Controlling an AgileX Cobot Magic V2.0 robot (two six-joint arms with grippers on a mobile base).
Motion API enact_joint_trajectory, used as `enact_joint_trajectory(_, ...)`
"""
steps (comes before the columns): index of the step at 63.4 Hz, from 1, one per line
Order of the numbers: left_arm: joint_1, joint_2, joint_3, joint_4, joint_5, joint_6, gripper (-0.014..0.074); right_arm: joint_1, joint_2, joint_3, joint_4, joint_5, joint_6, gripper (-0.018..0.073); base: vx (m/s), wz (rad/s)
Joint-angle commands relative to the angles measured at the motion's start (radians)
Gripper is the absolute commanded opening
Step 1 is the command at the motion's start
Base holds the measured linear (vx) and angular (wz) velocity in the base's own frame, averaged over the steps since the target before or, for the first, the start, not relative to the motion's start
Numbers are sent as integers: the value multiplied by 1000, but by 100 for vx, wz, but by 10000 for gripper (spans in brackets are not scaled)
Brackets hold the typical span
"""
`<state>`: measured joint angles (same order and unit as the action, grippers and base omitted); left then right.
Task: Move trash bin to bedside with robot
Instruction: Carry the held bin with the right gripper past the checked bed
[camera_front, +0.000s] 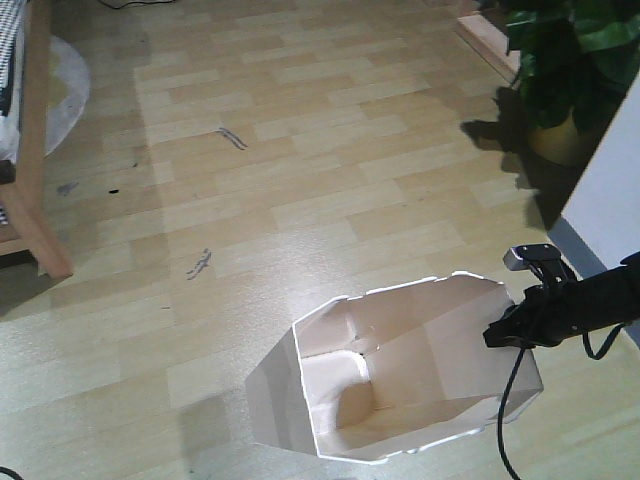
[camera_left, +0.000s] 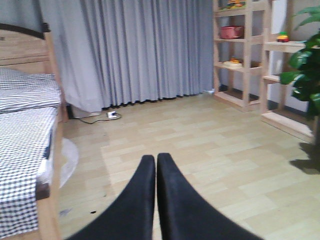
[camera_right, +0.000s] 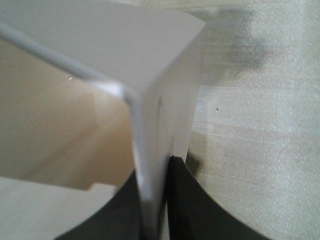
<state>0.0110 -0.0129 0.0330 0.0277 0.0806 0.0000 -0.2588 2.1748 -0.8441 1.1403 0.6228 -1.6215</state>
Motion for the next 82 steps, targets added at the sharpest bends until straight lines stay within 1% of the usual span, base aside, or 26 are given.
enact_joint_trajectory(1, -6, -14, 12, -9, -75, -14, -6, -1, -67, -10, 80, 224, 13, -5, 8, 28)
enact_joint_trajectory(48, -6, -14, 12, -9, -75, -14, -6, -1, -67, -10, 80, 223, 13, -5, 8, 29)
enact_joint_trajectory(82, -6, -14, 12, -9, -75, -14, -6, -1, -67, -10, 80, 223, 13, -5, 5, 14)
